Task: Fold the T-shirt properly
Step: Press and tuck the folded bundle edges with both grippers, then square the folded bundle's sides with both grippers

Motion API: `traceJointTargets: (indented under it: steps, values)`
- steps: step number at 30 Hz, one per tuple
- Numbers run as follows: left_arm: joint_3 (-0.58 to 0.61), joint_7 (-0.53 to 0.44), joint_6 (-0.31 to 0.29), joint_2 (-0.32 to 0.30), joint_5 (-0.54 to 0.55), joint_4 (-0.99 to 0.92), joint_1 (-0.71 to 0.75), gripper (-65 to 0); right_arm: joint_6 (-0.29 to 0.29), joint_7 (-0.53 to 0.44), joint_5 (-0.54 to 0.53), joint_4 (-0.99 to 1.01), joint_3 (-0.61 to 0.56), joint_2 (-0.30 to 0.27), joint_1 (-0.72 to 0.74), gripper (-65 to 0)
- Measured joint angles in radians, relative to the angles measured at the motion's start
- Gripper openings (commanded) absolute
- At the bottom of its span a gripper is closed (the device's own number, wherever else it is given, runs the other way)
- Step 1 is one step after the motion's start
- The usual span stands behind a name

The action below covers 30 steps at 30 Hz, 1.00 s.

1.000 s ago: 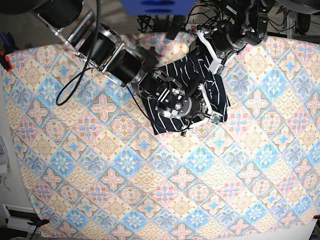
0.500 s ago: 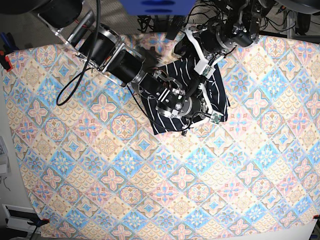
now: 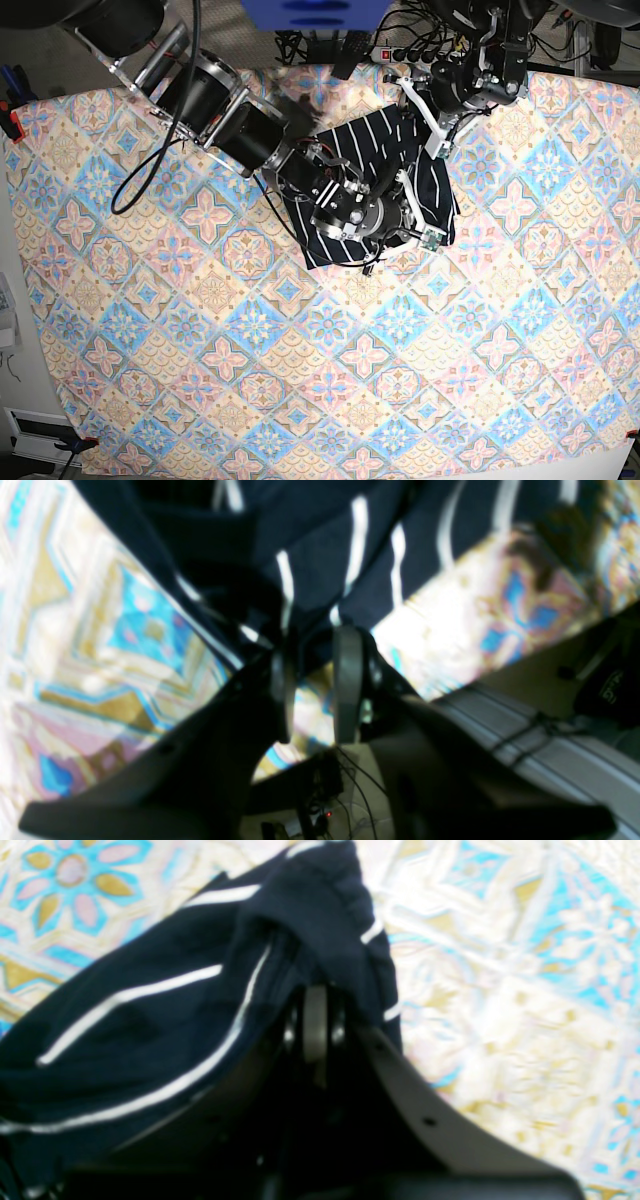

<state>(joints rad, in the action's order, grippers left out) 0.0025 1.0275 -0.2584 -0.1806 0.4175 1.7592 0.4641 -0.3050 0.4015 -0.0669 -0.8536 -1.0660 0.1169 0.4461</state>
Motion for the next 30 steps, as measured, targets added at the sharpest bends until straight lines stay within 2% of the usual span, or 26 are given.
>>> traceJointTargets:
  steps: [8,13,17,19,22,26,28,30]
  values:
    - [-0.002,-0.058,-0.026,-0.003,-0.005,-0.088,-0.049,-53.1,0.002,0.0,0.0,0.003,0.17,-0.067,0.009,-65.0]
    - [0.002,-0.076,-0.046,-0.001,-0.009,-0.159,-0.137,-53.1,0.003,0.0,-0.002,-0.003,0.187,-0.145,0.01,-65.0]
    - [0.003,-0.087,-0.032,0.002,-0.046,-0.167,-0.172,-53.1,0.01,0.03,0.008,-0.09,0.19,-0.202,-0.006,-65.0]
    - [0.004,-0.077,-0.034,0.002,-0.047,-0.172,-0.187,-53.1,0.015,0.022,0.005,-0.184,0.192,-0.206,-0.034,-65.0]
    - [0.004,-0.074,-0.036,0.0,-0.039,-0.193,-0.208,-53.1,-0.008,0.04,-0.009,-0.269,0.222,-0.193,-0.069,-65.0]
    - [0.011,-0.076,-0.045,-0.02,-0.038,-0.245,-0.27,-53.1,0.002,0.056,0.006,-0.22,0.241,-0.207,-0.061,-65.0]
    - [0.007,-0.09,-0.027,-0.022,-0.073,-0.248,-0.282,-53.1,0.017,0.064,0.01,-0.185,0.249,-0.222,-0.062,-65.0]
    - [0.005,-0.082,-0.018,-0.039,-0.093,-0.206,-0.268,-53.1,-0.002,0.07,0.009,-0.158,0.249,-0.222,-0.05,-65.0]
